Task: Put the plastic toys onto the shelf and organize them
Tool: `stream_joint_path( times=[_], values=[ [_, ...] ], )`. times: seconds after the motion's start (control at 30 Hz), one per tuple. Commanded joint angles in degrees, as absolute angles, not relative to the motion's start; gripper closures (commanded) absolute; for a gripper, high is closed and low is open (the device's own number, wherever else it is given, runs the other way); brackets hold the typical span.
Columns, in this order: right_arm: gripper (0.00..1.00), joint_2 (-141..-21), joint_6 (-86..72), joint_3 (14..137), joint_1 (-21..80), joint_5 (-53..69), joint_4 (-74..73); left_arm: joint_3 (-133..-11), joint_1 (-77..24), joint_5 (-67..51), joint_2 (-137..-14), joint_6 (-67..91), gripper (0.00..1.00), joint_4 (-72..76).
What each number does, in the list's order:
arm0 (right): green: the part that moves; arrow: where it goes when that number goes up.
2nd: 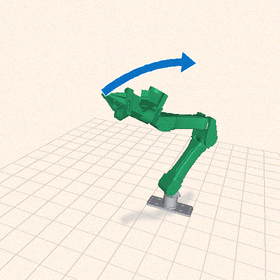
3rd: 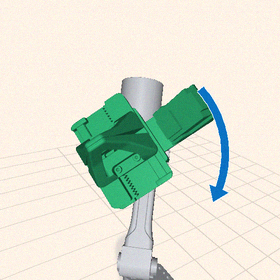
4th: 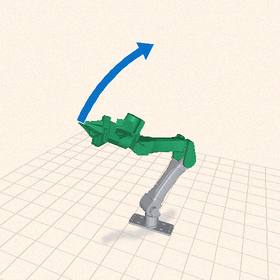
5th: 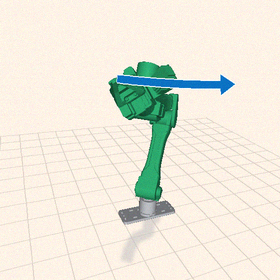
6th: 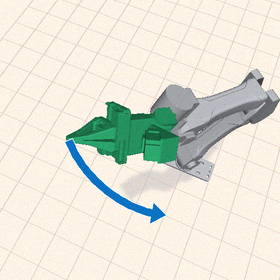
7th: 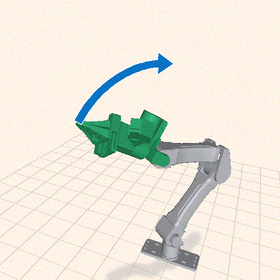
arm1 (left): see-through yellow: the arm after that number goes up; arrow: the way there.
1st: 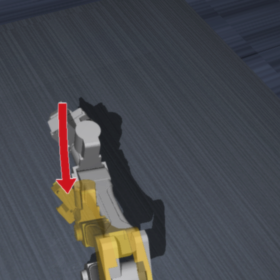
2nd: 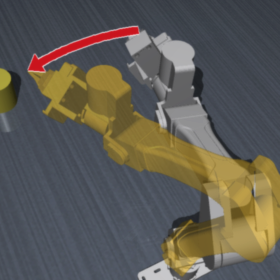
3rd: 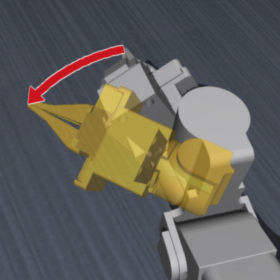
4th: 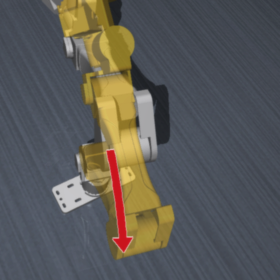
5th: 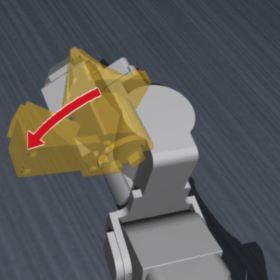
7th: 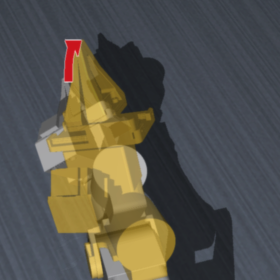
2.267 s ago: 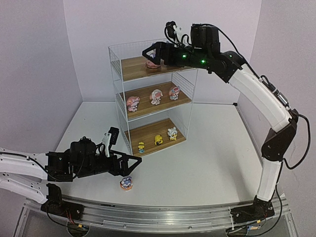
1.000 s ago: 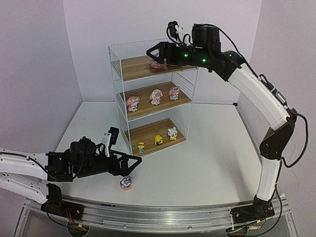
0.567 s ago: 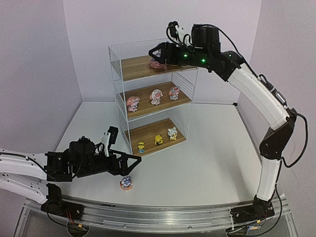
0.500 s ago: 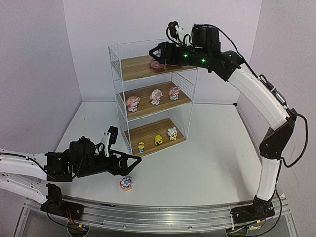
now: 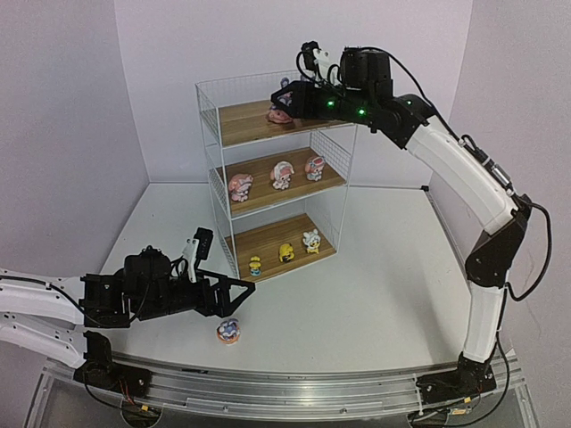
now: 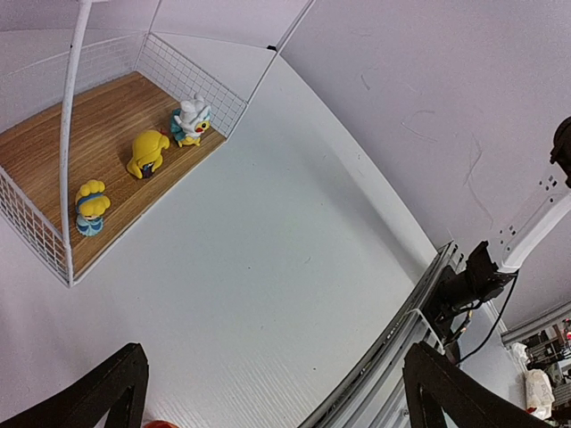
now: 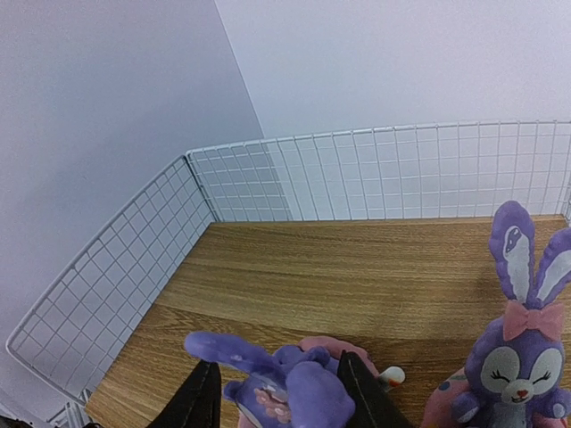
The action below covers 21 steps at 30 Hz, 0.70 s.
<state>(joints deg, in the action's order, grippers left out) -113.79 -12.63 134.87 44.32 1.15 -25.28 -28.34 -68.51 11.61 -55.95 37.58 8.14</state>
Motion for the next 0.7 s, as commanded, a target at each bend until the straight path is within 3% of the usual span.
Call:
stream_joint_path(
  times=[0.0, 0.67],
  values=[
    [0.63, -114.8, -12.3, 135.2, 44.3, 0.7, -23.6, -27.9, -68.4, 11.7, -54.8, 37.9, 0.00, 10.1],
    [0.67, -113.6, -11.1, 133.4, 44.3, 4.5, -23.2, -28.0, -68.3, 11.7, -55.3, 37.9, 0.00, 10.6]
  ],
)
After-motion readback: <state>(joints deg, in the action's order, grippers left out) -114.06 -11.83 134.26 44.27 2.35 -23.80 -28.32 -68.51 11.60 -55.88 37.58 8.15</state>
